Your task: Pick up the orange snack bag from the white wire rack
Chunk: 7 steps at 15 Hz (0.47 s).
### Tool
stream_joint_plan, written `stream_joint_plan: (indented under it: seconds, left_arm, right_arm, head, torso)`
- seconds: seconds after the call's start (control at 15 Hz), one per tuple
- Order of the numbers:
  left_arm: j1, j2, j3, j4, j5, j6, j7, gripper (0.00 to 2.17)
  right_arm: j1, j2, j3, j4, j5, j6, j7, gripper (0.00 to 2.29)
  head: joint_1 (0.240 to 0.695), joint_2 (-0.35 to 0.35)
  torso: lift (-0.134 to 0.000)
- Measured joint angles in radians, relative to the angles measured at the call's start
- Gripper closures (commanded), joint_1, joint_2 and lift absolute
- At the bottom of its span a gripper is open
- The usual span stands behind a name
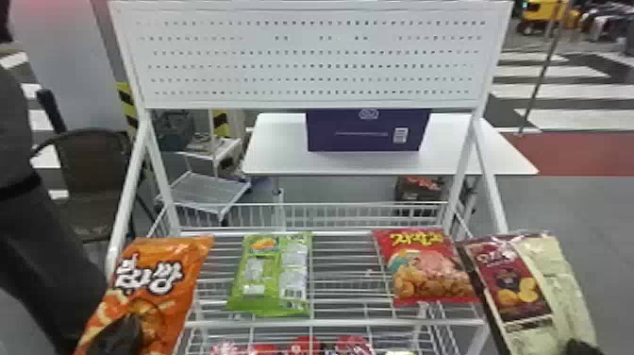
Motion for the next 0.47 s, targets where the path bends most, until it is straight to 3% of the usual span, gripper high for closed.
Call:
stream_joint_plan:
  seconds: [0.47]
  left_arm:
    - [0.000, 0.000, -0.007, 0.002, -0.003, 0.000, 0.002, 2.15]
  right_arm:
    - [0.006, -0.003, -0.001, -0.002, 0.000, -0.002, 0.000, 2.26]
  head:
    - [0.499, 0.000]
  torso:
    - [0.000]
